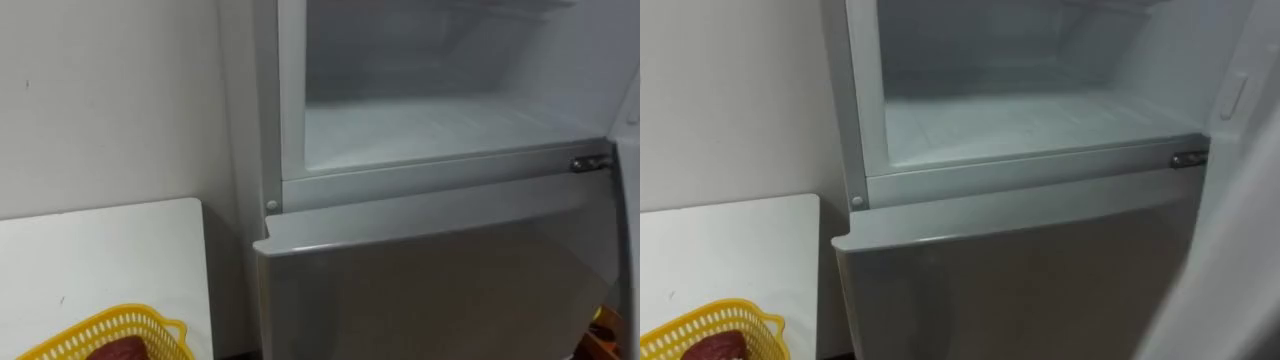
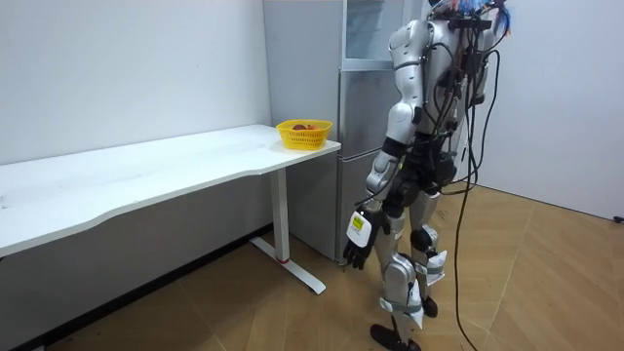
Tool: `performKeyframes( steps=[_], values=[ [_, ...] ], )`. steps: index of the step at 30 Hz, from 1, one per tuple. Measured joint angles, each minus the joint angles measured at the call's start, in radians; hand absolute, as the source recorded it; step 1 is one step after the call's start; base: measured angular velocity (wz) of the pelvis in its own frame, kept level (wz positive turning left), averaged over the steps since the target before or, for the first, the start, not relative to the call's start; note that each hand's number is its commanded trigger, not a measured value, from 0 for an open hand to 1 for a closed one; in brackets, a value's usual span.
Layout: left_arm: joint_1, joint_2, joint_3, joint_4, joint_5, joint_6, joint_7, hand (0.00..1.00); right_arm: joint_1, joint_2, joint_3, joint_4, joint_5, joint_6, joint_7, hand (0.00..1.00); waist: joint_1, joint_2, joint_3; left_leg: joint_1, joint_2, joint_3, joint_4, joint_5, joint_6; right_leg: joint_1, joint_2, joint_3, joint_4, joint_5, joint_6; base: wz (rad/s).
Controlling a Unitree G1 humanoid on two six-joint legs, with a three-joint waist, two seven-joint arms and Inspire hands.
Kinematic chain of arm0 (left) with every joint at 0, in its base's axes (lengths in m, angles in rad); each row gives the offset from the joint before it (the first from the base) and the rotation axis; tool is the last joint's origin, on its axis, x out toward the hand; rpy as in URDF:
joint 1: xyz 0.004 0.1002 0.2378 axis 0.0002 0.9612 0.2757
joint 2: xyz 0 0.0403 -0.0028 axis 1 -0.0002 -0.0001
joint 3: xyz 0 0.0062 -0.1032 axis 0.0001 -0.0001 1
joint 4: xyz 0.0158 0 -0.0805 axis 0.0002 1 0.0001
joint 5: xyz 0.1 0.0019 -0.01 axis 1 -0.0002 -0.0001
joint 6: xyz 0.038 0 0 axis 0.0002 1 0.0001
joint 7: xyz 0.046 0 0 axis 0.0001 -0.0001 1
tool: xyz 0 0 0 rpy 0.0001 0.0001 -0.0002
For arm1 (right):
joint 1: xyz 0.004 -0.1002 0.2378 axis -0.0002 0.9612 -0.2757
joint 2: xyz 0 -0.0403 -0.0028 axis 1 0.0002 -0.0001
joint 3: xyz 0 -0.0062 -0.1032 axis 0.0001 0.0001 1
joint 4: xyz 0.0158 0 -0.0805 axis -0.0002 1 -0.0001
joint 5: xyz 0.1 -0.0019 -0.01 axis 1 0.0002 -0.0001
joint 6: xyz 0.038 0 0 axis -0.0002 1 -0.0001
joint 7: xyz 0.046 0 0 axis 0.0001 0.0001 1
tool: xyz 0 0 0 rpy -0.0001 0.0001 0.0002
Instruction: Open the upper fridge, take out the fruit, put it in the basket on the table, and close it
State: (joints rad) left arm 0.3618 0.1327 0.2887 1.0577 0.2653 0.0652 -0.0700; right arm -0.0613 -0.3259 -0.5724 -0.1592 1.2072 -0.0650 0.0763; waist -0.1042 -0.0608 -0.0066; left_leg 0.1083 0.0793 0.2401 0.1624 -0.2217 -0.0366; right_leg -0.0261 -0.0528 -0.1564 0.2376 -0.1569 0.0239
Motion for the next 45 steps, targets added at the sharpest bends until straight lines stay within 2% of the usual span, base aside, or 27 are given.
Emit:
performKeyframes(
  steps=[6, 11, 14, 24, 31, 34, 37, 39, 40, 41, 45],
  values=[
    [0.002, 0.000, 0.000, 0.004, -0.002, 0.015, -0.009, 0.00, 0.000, -0.002, 0.018, -0.010, -0.166, 0.016, -0.003, 0.00, 0.022, -0.023, -0.0017, 0.005, 0.002, -0.003, 0.002, 0.000, 0.000, 0.008, 0.000, -0.010, 0.000, 0.001, -0.001, 0.04],
    [0.003, 0.005, -0.020, 0.005, -0.020, 0.015, -0.013, 0.00, 0.000, -0.005, 0.047, -0.018, -0.185, 0.027, -0.008, 0.00, 0.038, -0.030, -0.0046, 0.007, 0.002, -0.009, 0.002, 0.000, 0.000, 0.014, -0.001, -0.017, 0.000, 0.002, -0.002, 0.04],
    [0.005, 0.004, -0.020, 0.003, -0.020, 0.015, -0.013, 0.00, 0.000, -0.005, 0.047, -0.033, -0.185, 0.035, -0.010, 0.00, 0.052, -0.028, -0.0039, 0.006, 0.001, -0.018, 0.002, 0.000, 0.000, 0.018, -0.003, -0.025, 0.000, 0.003, -0.003, 0.07],
    [0.015, 0.002, -0.020, 0.023, -0.021, 0.012, -0.002, 0.00, 0.000, -0.007, 0.046, -0.049, -0.196, 0.032, -0.008, 0.00, 0.055, -0.007, 0.0007, 0.006, 0.000, -0.038, -0.001, -0.001, 0.000, 0.025, -0.004, -0.038, -0.001, 0.003, -0.003, 0.04],
    [0.018, 0.002, -0.019, 0.023, -0.021, -0.001, -0.002, 0.00, 0.000, -0.007, 0.047, -0.068, -0.198, 0.032, -0.028, 0.00, 0.054, -0.006, 0.0008, 0.007, 0.000, -0.041, 0.002, -0.001, 0.000, 0.029, -0.005, -0.041, -0.002, 0.003, -0.003, 0.00],
    [0.018, 0.004, -0.018, 0.023, -0.020, -0.011, -0.001, 0.00, 0.000, -0.009, 0.047, -0.090, -0.230, 0.031, -0.064, 0.00, 0.050, -0.009, 0.0008, 0.005, -0.002, -0.051, 0.004, 0.000, 0.000, 0.032, -0.008, -0.049, -0.001, 0.003, -0.003, 0.08],
    [0.016, 0.007, -0.018, 0.024, -0.020, -0.010, 0.016, 0.00, 0.000, -0.022, 0.049, -0.089, -0.364, 0.031, -0.131, 0.00, 0.049, -0.013, 0.0014, 0.005, -0.003, -0.052, 0.006, 0.000, 0.000, 0.037, -0.011, -0.052, -0.003, 0.002, -0.001, 0.06],
    [0.016, 0.007, -0.017, 0.029, -0.019, -0.006, 0.032, 0.00, 0.000, -0.022, 0.046, -0.088, -0.504, 0.032, -0.211, 0.00, 0.040, -0.015, 0.0015, 0.006, -0.004, -0.059, 0.006, -0.001, 0.000, 0.047, -0.013, -0.066, -0.018, 0.001, 0.001, 0.14],
    [0.016, 0.007, -0.018, 0.029, -0.020, -0.004, 0.034, 0.00, 0.001, -0.022, 0.042, -0.088, -0.536, 0.031, -0.230, 0.00, 0.038, -0.016, 0.0043, 0.005, -0.004, -0.059, 0.006, -0.001, 0.000, 0.046, -0.013, -0.067, -0.018, 0.001, 0.001, 0.08],
    [0.019, 0.008, -0.018, 0.026, -0.021, 0.001, 0.039, 0.00, 0.002, -0.022, 0.039, -0.082, -0.572, 0.031, -0.273, 0.00, 0.038, -0.011, 0.0018, 0.005, -0.003, -0.059, 0.005, -0.001, 0.000, 0.045, -0.011, -0.068, -0.018, 0.001, 0.001, 0.00],
    [0.019, 0.008, -0.032, 0.024, -0.019, 0.022, 0.041, 0.00, 0.012, -0.022, 0.034, -0.019, -0.666, 0.032, -0.430, 0.00, 0.024, -0.012, 0.0019, 0.000, -0.003, -0.061, 0.004, -0.001, 0.000, 0.047, -0.011, -0.072, -0.021, 0.001, 0.001, 0.03]
  ],
)
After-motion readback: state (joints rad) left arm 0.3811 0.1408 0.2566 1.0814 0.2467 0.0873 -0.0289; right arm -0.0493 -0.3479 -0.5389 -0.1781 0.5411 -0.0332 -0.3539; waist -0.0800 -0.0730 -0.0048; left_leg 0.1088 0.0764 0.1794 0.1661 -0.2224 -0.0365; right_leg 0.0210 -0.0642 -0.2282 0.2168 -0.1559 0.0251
